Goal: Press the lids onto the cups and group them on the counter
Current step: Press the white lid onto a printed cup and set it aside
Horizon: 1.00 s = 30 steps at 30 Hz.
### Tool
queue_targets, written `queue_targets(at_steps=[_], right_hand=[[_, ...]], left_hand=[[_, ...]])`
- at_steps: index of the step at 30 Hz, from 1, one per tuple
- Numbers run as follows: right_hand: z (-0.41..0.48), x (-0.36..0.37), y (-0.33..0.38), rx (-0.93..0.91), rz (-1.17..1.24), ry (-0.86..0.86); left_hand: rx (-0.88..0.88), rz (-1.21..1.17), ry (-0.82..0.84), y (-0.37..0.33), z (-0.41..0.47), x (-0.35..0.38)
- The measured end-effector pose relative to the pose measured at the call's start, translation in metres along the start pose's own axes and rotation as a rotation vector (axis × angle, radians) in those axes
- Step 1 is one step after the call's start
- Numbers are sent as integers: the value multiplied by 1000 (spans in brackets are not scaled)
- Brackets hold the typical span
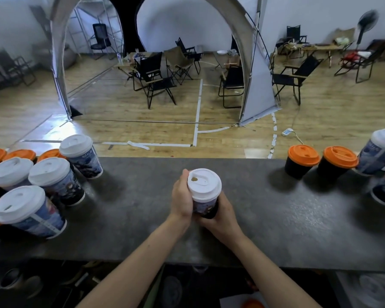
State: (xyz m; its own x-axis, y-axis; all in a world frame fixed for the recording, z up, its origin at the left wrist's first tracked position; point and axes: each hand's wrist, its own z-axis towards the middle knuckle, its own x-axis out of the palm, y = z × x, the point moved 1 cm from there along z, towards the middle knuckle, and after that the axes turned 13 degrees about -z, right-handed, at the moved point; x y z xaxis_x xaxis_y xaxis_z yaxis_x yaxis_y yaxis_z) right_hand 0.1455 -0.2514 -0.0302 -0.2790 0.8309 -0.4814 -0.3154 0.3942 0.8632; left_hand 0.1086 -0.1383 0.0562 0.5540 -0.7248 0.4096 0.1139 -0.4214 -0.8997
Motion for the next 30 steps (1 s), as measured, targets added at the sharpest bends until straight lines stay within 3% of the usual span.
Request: queue_targets(at_steps=[5, 11, 16, 22, 24, 27, 30], right_hand=[[-2, -1, 4, -35, -32, 8], [-1, 1, 1, -2, -18, 0], [-1, -1, 0, -18, -59, 29], [-2, 3, 1, -32, -25, 21], [0, 3, 1, -40, -26, -4], [0, 1, 0, -60, -39, 16], [0, -1, -3, -67, -41, 58]], left_hand=[[-204, 82, 206, -15, 19, -6], [17, 6, -6, -2, 8, -2], [-190, 90, 192, -19, 18, -7], [-7, 35, 6, -2, 0, -5], [-36, 34, 30, -1, 4, -8], [-211, 32, 192, -10, 12, -12], [-184, -34, 165, -4, 14, -11]])
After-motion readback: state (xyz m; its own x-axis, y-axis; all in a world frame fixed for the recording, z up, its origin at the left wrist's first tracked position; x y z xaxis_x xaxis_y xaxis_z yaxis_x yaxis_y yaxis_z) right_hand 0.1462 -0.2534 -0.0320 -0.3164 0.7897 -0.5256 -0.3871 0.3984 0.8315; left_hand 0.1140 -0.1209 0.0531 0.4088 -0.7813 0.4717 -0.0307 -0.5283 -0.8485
